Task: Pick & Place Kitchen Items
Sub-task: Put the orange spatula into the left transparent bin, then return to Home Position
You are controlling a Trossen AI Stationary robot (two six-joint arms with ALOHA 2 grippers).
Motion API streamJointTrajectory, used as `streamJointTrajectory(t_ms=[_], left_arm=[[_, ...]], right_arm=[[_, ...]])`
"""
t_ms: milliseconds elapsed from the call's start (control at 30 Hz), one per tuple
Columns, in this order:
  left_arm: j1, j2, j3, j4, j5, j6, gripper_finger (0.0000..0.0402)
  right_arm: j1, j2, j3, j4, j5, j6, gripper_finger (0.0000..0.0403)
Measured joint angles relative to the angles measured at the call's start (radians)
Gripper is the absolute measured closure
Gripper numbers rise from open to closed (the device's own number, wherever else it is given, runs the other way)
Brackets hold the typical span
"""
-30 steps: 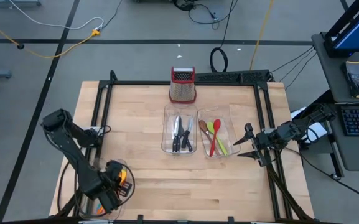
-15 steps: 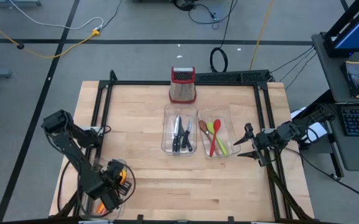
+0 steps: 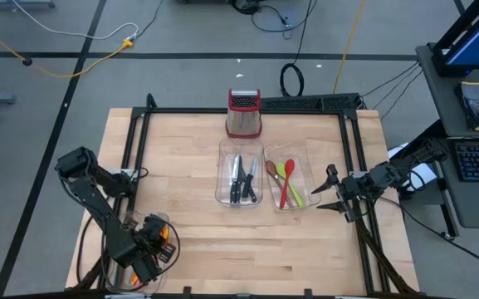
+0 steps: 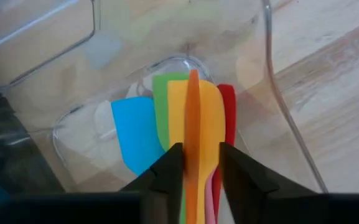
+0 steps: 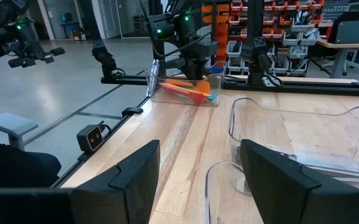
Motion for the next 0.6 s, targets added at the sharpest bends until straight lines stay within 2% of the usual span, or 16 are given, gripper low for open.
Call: streamJointTrajectory(t_ms=[67, 200, 300, 500, 600], left_arm=[[-0.002, -0.004, 0.0, 0.0, 0.019, 0.005, 0.0278], [0.003, -0.028, 0.023, 0.0, 0.172, 0.049, 0.0236], [-0.003, -0.06, 0.052, -0.005, 0.187, 0.053, 0.0214], [-0.004, -0.166, 0.106, -0.011, 0.06, 0.045, 0.0196], [-0.004, -0.222, 0.149, -0.037, -0.082, 0.065, 0.02]], right_arm=[[0.0, 0.0, 0.0, 0.0, 0.0, 0.0, 0.0188], [0.0, 0.0, 0.0, 0.0, 0.0, 0.0, 0.0188], [0.0, 0.0, 0.0, 0.0, 0.0, 0.0, 0.0188], [0.0, 0.0, 0.0, 0.0, 0.0, 0.0, 0.0188], [0.0, 0.0, 0.0, 0.0, 0.0, 0.002, 0.0188]])
